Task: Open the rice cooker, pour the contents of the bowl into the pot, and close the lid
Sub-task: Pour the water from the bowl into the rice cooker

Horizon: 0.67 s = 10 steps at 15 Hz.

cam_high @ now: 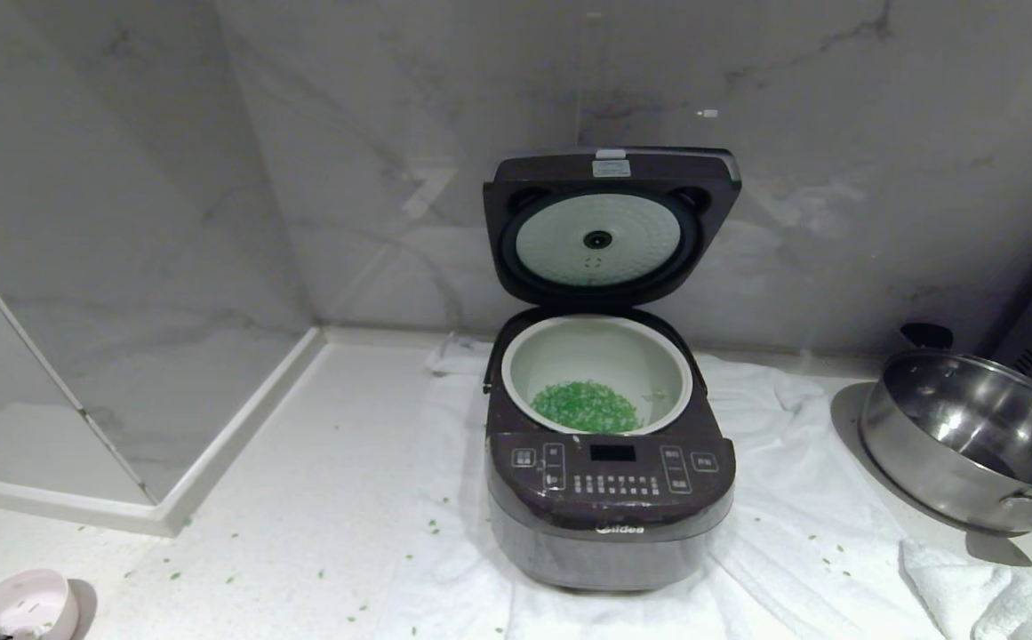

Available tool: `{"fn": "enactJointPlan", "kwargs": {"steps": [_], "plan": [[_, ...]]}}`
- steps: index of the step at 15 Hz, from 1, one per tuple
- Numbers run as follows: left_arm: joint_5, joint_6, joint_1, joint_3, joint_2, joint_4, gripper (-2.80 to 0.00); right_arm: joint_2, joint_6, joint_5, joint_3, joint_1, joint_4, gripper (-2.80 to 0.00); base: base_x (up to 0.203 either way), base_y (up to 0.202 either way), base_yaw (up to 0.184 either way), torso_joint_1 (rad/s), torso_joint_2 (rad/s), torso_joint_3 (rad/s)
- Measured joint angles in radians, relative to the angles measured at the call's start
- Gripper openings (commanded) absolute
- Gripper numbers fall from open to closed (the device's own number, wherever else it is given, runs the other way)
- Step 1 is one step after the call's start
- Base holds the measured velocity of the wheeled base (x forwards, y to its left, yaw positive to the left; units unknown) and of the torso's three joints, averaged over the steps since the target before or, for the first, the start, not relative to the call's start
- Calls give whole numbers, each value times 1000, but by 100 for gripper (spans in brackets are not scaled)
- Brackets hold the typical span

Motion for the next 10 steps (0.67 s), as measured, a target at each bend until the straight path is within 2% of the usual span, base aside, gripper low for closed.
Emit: {"fn": "enactJointPlan", "kwargs": {"steps": [4,5,10], "plan": [[0,0,5,1,57,-11,0,0,0,0,0,0,0,-280,0,0,0,0,0,0],[-2,-1,4,8,64,-11,-280,0,0,0,0,0,0,-280,0,0,0,0,0,0],[-33,-4,2,22,74,-11,-280,0,0,0,0,0,0,-280,0,0,0,0,0,0]]}}
